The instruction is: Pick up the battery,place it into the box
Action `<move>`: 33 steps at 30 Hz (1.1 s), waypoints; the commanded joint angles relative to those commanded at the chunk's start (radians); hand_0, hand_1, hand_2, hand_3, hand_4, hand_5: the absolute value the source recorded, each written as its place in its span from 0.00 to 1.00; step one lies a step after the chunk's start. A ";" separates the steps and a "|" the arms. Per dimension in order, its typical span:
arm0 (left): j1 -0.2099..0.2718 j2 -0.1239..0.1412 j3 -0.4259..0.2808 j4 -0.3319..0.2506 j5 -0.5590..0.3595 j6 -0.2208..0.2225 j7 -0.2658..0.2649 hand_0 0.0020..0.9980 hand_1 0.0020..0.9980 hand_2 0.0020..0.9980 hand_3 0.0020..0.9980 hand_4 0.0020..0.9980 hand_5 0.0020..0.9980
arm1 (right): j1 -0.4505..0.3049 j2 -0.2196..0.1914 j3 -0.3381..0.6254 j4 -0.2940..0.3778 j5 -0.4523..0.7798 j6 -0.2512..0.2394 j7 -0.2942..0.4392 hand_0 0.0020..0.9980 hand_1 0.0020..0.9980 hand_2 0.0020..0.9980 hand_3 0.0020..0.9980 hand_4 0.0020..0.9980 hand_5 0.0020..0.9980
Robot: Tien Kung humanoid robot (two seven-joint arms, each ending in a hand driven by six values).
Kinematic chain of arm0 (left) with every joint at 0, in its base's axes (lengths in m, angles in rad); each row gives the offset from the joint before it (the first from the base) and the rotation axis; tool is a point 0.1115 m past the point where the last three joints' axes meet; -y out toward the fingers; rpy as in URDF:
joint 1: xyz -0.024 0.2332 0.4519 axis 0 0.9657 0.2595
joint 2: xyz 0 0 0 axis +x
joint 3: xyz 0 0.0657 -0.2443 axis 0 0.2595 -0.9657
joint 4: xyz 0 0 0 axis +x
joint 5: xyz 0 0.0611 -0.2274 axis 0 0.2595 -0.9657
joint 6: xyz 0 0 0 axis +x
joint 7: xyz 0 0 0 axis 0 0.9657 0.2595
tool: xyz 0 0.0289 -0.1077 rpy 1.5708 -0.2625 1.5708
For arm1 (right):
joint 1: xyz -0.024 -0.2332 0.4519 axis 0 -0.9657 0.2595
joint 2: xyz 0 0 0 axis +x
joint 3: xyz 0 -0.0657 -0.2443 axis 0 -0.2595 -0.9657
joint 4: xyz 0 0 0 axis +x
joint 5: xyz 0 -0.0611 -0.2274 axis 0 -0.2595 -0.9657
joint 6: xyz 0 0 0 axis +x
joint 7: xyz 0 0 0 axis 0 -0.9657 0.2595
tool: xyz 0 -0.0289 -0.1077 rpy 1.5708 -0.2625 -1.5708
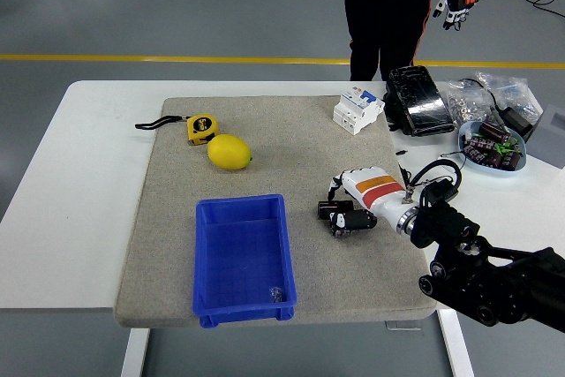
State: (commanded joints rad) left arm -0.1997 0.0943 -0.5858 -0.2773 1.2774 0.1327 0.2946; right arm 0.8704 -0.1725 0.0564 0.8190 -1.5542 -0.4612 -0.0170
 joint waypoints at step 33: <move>-0.003 0.016 -0.013 0.006 0.009 0.006 0.005 0.65 0.65 0.65 0.58 0.63 0.58 | 0.089 -0.039 -0.047 0.088 -0.113 0.122 -0.070 0.55 0.62 0.72 0.61 0.82 0.36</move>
State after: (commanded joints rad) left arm -0.2025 0.1107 -0.5985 -0.2709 1.2869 0.1388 0.3000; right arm 0.9593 -0.2112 0.0093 0.9066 -1.6673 -0.3389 -0.0868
